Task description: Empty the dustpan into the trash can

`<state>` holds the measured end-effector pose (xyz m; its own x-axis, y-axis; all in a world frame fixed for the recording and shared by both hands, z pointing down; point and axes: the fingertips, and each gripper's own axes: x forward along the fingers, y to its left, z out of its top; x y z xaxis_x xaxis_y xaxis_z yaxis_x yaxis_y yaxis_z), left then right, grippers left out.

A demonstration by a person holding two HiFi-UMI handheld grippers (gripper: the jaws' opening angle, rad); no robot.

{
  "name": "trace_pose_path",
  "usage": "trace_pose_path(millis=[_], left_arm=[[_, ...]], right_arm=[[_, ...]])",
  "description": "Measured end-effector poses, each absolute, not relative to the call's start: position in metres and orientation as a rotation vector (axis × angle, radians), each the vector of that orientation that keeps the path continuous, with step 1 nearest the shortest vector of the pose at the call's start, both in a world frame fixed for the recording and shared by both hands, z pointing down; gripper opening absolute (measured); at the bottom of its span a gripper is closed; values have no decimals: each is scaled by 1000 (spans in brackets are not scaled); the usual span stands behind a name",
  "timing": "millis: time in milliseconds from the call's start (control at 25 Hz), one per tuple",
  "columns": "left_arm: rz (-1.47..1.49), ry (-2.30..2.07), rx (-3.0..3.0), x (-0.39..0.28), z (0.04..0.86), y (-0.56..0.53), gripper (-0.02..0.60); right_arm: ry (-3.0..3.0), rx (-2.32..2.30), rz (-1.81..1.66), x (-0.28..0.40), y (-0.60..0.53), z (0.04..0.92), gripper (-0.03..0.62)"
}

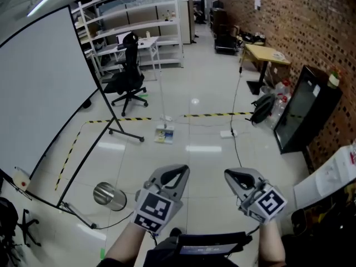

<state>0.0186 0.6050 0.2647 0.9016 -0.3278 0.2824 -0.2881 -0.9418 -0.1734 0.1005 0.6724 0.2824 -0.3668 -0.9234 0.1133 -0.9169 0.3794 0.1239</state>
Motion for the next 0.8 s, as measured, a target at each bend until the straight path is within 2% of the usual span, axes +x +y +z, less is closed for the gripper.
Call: trace_pose_path(millis=[440, 800], left_arm=[[-473, 437, -2940, 59, 274, 573, 2], [-472, 441, -3006, 74, 289, 481, 2]], right_arm=[[-2466, 1623, -67, 122, 640, 286, 12], [-2434, 1616, -54, 137, 551, 293, 12]])
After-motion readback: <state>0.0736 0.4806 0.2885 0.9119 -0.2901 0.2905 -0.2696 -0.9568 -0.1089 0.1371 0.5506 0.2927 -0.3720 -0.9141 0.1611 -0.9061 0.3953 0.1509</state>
